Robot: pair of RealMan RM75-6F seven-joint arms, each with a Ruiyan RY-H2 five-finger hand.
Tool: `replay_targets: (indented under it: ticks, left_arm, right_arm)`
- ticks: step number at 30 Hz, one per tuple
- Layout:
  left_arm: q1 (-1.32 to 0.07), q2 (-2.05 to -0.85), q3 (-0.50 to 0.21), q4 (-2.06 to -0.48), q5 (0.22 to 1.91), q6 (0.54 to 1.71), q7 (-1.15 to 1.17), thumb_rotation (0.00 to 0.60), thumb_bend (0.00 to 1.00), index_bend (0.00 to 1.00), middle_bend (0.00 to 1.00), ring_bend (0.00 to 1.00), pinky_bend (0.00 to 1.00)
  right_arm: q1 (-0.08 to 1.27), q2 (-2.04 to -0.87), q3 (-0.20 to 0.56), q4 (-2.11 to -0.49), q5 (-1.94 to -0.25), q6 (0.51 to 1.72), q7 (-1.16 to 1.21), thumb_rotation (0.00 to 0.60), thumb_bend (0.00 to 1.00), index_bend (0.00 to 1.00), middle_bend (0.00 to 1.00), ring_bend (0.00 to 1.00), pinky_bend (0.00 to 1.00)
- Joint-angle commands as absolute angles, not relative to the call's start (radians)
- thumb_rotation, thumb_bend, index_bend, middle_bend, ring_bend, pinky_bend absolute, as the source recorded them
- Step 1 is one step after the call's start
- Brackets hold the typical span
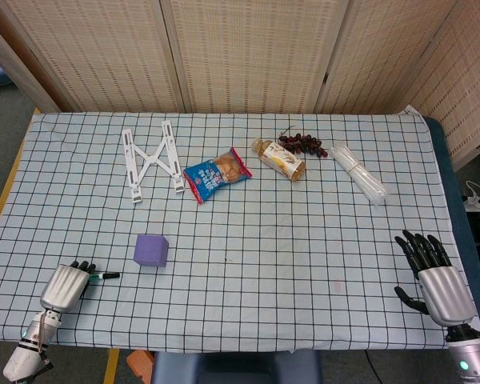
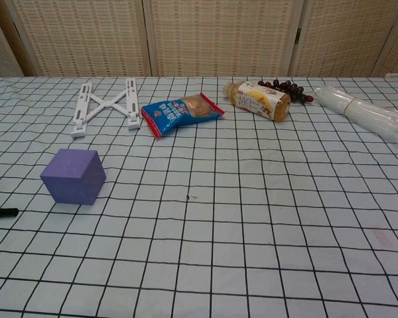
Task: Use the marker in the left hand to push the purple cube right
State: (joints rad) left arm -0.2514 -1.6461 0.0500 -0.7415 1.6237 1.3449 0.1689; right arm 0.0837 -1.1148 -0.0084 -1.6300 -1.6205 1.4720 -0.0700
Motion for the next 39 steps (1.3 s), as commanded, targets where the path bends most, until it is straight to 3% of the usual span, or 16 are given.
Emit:
replay_targets:
  ticks: [1,9,13,18,24,39]
  left_arm:
    - [-0.251,-1.649,0.050,-0.734,1.624,1.353,0.162,0.600,0.50,0.56,0.59,0.60,0.86]
    - [-0.256,-1.654,0.064,-0.688,1.647,1.388,0.116,0.600,0.67,0.68,0.69,0.65,0.86]
    - [-0.275,-1.668,0.075,-0.573,1.685,1.445,0.045,0.600,0.73,0.74,0.74,0.68,0.86]
    - [-0.310,-1.687,0.048,-0.416,1.678,1.500,-0.144,0.600,0.75,0.75,0.75,0.68,0.86]
    - [-0.364,-1.717,0.032,-0.278,1.658,1.459,-0.276,0.600,0.75,0.75,0.75,0.68,0.86]
    - [-0.414,-1.782,0.078,-0.216,1.685,1.437,-0.290,0.600,0.75,0.75,0.75,0.69,0.86]
  right_arm:
    - [0.085,-1.111,-0.012,-1.633,-1.617,1.463,-0.075,0.600,0.13,0.00,0.00,0.00,0.00]
    - [0.087,-1.110,-0.015,-1.644,-1.615,1.453,-0.087,0.600,0.13,0.00,0.00,0.00,0.00]
    - [0.085,-1.111,-0.015,-1.646,-1.609,1.452,-0.092,0.600,0.13,0.00,0.00,0.00,0.00]
    - [0.080,-1.117,-0.010,-1.649,-1.599,1.458,-0.114,0.600,0.13,0.00,0.00,0.00,0.00]
    - [0.078,-1.131,-0.007,-1.653,-1.591,1.457,-0.142,0.600,0.13,0.00,0.00,0.00,0.00]
    - [0.081,-1.129,-0.004,-1.654,-1.582,1.447,-0.141,0.600,0.13,0.00,0.00,0.00,0.00]
